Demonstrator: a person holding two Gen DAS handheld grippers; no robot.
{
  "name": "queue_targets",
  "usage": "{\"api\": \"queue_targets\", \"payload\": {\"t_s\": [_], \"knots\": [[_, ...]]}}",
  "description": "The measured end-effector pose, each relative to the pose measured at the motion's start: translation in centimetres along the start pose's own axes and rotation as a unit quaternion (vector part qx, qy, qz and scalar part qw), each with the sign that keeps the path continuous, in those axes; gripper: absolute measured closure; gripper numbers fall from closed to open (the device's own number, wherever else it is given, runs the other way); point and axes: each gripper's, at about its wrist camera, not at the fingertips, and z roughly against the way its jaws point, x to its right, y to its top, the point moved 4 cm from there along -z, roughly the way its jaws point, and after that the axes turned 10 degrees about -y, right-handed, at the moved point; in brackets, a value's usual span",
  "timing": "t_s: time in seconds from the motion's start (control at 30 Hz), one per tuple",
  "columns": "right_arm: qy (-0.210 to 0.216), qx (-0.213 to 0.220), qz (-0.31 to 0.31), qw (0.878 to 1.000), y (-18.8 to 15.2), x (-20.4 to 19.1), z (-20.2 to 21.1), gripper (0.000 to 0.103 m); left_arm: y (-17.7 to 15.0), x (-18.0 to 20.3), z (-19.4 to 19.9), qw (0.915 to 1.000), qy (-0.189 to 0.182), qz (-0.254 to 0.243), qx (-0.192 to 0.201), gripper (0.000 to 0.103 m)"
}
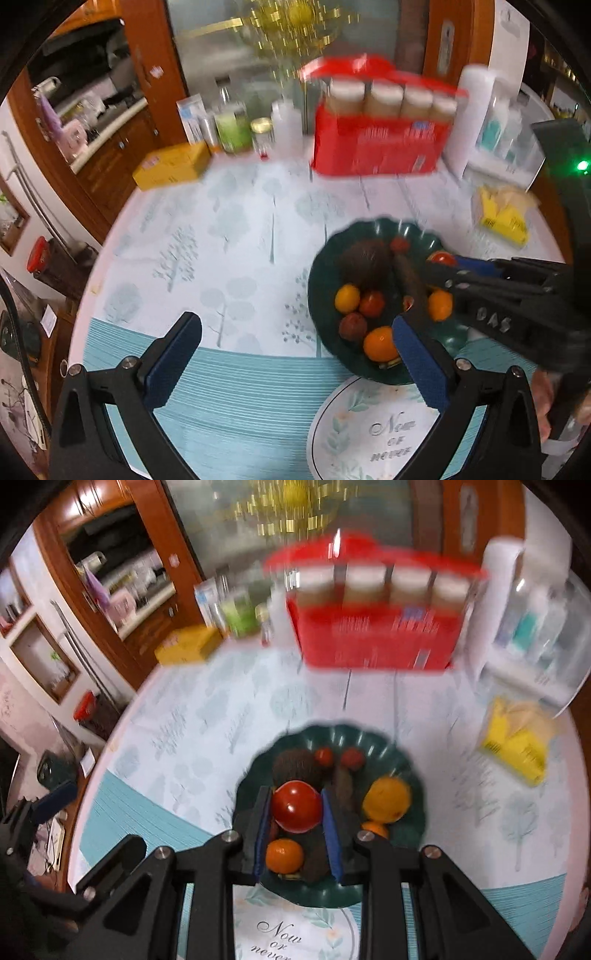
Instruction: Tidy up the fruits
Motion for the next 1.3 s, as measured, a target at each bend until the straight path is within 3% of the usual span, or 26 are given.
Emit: {"api": "queue_targets", "payload": {"t_s": [0.27,0.47,0.63,1.1,1.3], "knots": [[0.017,-0.082,0.007,0.996,-2.1,-0.3,-8.1,0.076,-2.1,-1.1,-8.2,0.9977,-0.003,0.004,-0.067,0.001],[0.017,-0.075,0.005,0.997,-2.2,0.0,-8.4,0.074,-2.9,-1.3,-10.3,0.9965,-0.017,0.007,-0.081,0.001],[0.009,-0.064,0.003,0.998,-1.7,0.5,-8.2,0.066,-3.1,-1.2,-10.4,0.996,-0.029,0.014,-0.083,0.001],[-0.006,-0.036,0.009,0.999,-2.2,0.7,-6.4,0.066,-3.3,0.6,-8.5,0.9965,-0.042,0.003,-0.072,0.001],[-0.013,-0.02,0.0,1.0,-3.8,1.5,-3.8,0.066,-4.9,1.8,-5.4,0.9971,-0.048,-0.005,-0.059,0.001]]}}
